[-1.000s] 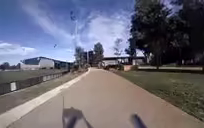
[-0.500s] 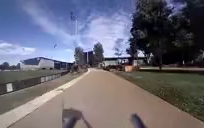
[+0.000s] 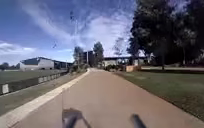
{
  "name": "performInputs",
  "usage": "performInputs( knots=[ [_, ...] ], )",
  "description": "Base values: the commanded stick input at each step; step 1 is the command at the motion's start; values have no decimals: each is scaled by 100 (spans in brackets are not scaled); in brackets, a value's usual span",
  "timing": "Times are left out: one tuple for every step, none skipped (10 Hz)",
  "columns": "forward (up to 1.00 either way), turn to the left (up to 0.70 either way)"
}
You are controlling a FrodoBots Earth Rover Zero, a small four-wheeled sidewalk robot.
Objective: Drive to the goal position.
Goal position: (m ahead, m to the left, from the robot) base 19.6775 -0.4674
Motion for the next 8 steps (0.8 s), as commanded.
performInputs(
  knots=[
    [100, 0],
    [100, 0],
    [100, 0],
    [100, 0],
    [100, 0],
    [100, 0],
    [100, 0],
    [100, 0]
  ],
)
